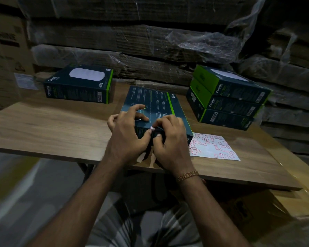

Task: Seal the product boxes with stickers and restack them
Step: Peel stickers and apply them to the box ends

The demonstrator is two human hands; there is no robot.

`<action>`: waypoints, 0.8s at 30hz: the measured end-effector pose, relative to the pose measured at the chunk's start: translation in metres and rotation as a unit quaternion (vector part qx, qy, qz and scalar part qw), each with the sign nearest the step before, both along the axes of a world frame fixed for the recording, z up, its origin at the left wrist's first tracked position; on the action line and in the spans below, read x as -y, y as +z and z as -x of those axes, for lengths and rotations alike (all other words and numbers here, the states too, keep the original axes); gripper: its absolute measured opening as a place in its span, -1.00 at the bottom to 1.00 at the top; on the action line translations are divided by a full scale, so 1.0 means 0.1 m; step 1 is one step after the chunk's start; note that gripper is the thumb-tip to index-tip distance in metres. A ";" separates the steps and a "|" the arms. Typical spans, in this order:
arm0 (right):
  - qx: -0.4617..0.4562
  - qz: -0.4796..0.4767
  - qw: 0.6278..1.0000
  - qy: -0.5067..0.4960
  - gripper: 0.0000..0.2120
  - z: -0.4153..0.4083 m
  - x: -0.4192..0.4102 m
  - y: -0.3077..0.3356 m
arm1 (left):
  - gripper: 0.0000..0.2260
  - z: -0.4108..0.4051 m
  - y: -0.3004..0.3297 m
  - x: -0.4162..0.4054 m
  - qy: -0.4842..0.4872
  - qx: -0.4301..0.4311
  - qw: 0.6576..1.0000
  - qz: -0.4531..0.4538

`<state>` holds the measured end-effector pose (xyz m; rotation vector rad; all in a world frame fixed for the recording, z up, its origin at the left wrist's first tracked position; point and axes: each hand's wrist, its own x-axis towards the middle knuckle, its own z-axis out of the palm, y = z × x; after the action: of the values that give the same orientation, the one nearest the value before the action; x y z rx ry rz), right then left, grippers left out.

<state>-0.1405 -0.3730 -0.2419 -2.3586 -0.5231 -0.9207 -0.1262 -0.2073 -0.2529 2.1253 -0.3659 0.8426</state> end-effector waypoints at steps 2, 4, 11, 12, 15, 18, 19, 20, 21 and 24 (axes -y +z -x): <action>-0.002 0.010 1.000 -0.008 -0.77 0.00 0.00 0.00 | -0.36 0.00 0.00 0.00 0.001 0.001 1.000 0.001; -0.002 0.013 1.000 -0.010 -0.76 0.00 0.00 -0.01 | -0.36 0.01 0.01 0.00 0.001 0.001 1.000 0.001; 0.021 -0.036 0.999 0.000 -0.89 -0.05 0.02 -0.03 | -0.39 0.02 0.02 0.00 0.003 0.002 1.000 0.003; 0.025 -0.037 0.999 -0.001 -0.89 -0.05 0.02 -0.04 | -0.39 0.02 0.02 0.01 0.004 0.002 1.000 0.003; 0.030 -0.038 0.999 -0.008 -0.88 -0.07 0.02 -0.05 | -0.40 0.02 0.02 0.01 0.005 0.003 1.000 0.003; 0.028 -0.041 0.999 -0.010 -0.86 -0.08 0.02 -0.06 | -0.40 0.03 0.02 0.01 0.007 0.003 1.000 0.003; 0.026 -0.041 0.999 -0.009 -0.86 -0.08 0.02 -0.06 | -0.39 0.02 0.02 0.01 0.007 0.001 1.000 0.002; 0.025 -0.041 0.999 -0.007 -0.85 -0.08 0.02 -0.06 | -0.39 0.02 0.02 0.01 0.006 -0.002 1.000 0.001; 0.024 -0.040 0.999 -0.007 -0.85 -0.08 0.02 -0.06 | -0.39 0.02 0.02 0.00 0.004 -0.004 1.000 0.000; 0.028 -0.038 0.999 -0.007 -0.86 -0.08 0.02 -0.06 | -0.38 0.00 0.01 -0.01 0.000 -0.005 1.000 0.000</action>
<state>-0.1328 -0.3753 -0.2478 -2.2766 -0.4856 -0.9992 -0.1266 -0.2065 -0.2518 2.1293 -0.3611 0.8314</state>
